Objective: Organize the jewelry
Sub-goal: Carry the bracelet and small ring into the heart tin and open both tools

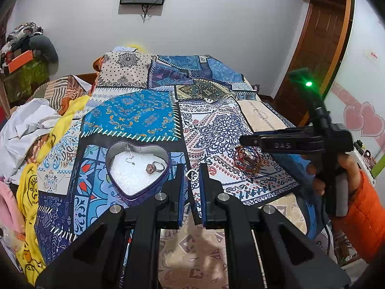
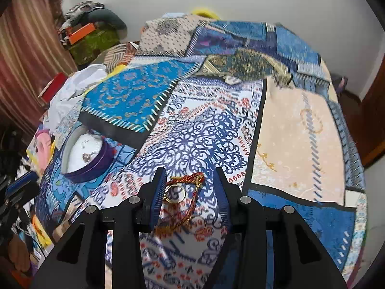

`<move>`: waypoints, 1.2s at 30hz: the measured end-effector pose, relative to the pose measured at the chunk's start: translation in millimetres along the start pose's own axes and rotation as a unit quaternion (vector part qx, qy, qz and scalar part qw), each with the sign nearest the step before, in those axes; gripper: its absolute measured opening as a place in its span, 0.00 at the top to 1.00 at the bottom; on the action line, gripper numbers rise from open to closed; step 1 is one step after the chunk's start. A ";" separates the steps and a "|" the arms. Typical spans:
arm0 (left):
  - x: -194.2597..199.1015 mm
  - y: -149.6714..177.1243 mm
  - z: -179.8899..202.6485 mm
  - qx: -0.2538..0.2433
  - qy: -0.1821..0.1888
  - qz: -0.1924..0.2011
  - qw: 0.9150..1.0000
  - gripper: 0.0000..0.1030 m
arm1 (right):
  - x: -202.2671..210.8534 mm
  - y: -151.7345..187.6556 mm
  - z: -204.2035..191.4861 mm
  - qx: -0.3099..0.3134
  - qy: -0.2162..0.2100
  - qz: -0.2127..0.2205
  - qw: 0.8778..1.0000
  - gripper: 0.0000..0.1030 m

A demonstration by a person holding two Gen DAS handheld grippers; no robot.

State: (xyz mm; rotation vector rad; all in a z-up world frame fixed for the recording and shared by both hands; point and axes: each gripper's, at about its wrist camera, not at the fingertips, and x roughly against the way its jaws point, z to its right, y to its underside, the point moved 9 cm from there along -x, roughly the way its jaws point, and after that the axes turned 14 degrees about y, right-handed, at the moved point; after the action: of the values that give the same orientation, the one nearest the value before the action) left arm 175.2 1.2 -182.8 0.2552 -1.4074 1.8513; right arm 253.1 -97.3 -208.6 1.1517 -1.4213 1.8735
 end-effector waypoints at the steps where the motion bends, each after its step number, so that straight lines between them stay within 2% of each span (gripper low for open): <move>1: -0.3 -0.2 -0.7 0.001 0.000 0.000 1.000 0.91 | -4.1 1.0 -0.7 -0.001 -0.001 -0.008 1.000 0.69; 3: -2.3 -0.3 -2.0 0.002 0.001 -0.001 1.000 0.91 | -13.8 6.6 -3.5 0.001 -0.008 -0.026 1.000 0.81; 5: -4.7 0.3 -3.4 0.004 0.001 -0.003 1.000 0.91 | -16.6 9.5 -4.7 0.003 -0.008 -0.025 1.000 0.81; 7: -7.4 1.4 -4.4 0.006 0.000 -0.006 1.000 0.91 | -15.0 9.7 -4.5 0.002 -0.011 -0.024 1.000 0.90; 12: -7.6 2.1 -2.3 0.005 0.000 -0.007 1.000 0.91 | -7.0 8.7 -4.5 -0.011 -0.025 -0.017 0.999 0.93; 27: 17.3 -7.4 8.4 -0.013 -0.016 0.014 1.000 0.91 | 82.0 -16.4 -13.3 -0.020 -0.057 0.081 0.995 0.94; 36: 38.7 -17.5 -7.0 -0.019 -0.040 0.034 0.998 0.91 | 97.8 -28.0 -35.9 -0.018 -0.069 0.111 0.991 0.94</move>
State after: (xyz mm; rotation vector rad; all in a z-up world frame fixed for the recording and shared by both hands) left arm 163.0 26.5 -150.2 0.2686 -1.5216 1.8857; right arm 214.9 -63.1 -113.7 1.1656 -1.7154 1.9384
